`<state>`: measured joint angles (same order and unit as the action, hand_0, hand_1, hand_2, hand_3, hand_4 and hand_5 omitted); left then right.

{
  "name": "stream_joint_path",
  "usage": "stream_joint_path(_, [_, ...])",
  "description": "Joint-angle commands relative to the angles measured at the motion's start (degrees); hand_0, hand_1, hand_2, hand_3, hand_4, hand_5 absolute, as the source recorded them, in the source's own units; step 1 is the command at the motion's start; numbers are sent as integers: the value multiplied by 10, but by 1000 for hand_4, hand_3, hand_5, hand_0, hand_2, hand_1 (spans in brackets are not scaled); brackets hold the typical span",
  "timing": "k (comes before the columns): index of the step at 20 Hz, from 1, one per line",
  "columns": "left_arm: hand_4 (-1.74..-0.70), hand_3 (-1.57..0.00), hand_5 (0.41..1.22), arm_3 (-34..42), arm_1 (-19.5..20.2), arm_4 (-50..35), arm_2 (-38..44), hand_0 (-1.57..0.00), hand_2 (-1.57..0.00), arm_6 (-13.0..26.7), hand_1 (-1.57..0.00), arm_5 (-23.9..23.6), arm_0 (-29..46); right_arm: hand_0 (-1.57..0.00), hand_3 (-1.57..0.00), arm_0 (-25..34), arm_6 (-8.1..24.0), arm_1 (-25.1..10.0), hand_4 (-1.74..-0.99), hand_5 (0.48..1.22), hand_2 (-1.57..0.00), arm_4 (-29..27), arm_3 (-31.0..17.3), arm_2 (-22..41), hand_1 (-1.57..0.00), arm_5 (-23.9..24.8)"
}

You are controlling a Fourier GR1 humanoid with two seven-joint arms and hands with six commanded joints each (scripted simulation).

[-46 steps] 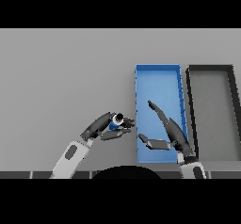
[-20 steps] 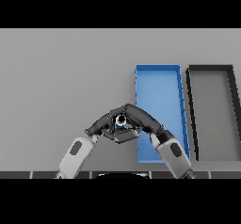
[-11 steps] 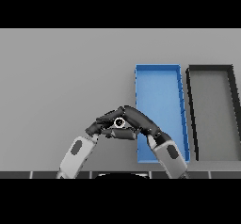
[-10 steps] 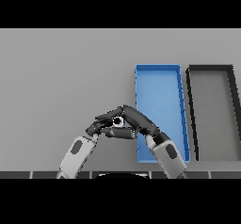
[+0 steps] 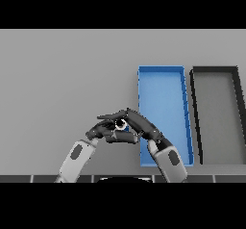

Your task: Pick up the blue pipe and place it into the blue bin.

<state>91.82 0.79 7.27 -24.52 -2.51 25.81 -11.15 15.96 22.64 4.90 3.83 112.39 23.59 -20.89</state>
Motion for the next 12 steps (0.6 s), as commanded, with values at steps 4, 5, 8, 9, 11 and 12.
stream_joint_path(4, [-1031, -140, 848, -14, -3, -4, 10, -196, -178, 46, -183, 3, -7, -1569, -1568, 8, -6, 14, -1499, 1218, -1569, 4, -1, -10, -1569, -5])
stream_joint_path(5, [-1011, -112, 785, -10, 0, -6, 13, -157, -143, 52, -146, 4, -7, -1569, -1568, 8, -13, 17, -1499, 1218, -1569, 12, 0, -8, -1569, -3])
stream_joint_path(8, [-975, -57, 642, -15, -6, -12, 17, -80, -73, 62, -74, 0, -2, -1570, -1570, -4, -23, 16, -1499, 1220, -1570, 24, -6, -10, -1570, -11])
stream_joint_path(9, [-974, -45, 607, -20, -11, -11, 18, -64, -58, 74, -59, -5, -3, -1570, -1570, -3, -27, 21, -1499, 1220, -1570, 26, -11, -9, -1570, -14])
stream_joint_path(11, [-968, -29, 557, -21, -9, -11, 20, -40, -37, 78, -38, -6, 0, -1571, -1570, 2, -33, 31, -1498, 1220, -1571, 27, -12, -16, -1571, -11])
stream_joint_path(12, [-967, -23, 544, -21, -9, -8, 17, -32, -29, 81, -30, -7, 7, -1571, -1570, 4, -31, 34, -1497, 1220, -1571, 22, -7, -23, -1571, -13])
